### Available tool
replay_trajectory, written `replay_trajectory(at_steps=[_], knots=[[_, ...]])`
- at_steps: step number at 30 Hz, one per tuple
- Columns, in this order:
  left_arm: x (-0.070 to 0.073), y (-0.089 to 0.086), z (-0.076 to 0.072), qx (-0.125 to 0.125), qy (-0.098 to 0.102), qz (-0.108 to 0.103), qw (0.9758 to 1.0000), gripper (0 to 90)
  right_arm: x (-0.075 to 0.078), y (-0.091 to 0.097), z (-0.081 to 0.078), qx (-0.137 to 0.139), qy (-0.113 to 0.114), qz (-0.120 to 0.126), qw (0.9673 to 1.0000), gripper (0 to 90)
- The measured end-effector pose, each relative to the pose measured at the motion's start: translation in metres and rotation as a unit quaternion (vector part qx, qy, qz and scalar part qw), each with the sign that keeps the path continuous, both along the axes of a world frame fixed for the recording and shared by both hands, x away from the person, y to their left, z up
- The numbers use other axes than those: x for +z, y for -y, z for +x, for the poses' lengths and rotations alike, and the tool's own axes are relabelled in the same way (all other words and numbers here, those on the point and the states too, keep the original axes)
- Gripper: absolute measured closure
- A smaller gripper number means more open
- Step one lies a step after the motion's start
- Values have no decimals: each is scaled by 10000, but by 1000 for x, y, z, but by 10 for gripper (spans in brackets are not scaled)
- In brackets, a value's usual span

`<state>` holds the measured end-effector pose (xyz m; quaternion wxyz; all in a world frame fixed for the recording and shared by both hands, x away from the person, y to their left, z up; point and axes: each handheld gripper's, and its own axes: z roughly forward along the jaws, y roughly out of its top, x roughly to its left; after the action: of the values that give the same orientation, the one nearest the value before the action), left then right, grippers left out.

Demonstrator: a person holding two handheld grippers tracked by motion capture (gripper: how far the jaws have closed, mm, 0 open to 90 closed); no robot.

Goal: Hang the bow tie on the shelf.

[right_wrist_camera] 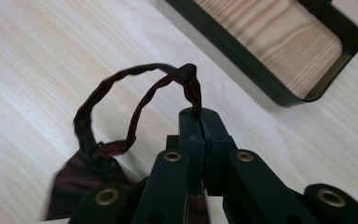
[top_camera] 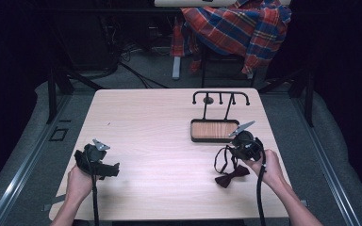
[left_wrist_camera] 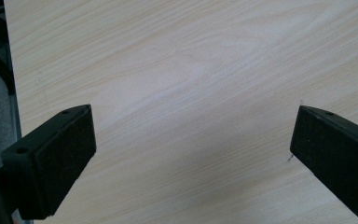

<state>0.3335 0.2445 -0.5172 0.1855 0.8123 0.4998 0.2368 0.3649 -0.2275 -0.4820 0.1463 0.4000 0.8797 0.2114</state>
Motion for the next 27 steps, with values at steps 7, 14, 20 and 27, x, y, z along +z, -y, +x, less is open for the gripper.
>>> replay_trajectory(at_steps=[7,14,20,27], knots=[[1,0,-1,-49,33,9,10000,4,7,3,2,-67,159,-24,9998,892],[1,1,-1,-50,45,16,10000,4,18,8,3,-131,384,-21,9992,892],[1,2,-1,-94,42,50,9999,4,27,14,5,-286,612,52,9977,892],[0,3,0,-101,34,48,9999,4,31,20,10,-473,748,87,9960,893]])
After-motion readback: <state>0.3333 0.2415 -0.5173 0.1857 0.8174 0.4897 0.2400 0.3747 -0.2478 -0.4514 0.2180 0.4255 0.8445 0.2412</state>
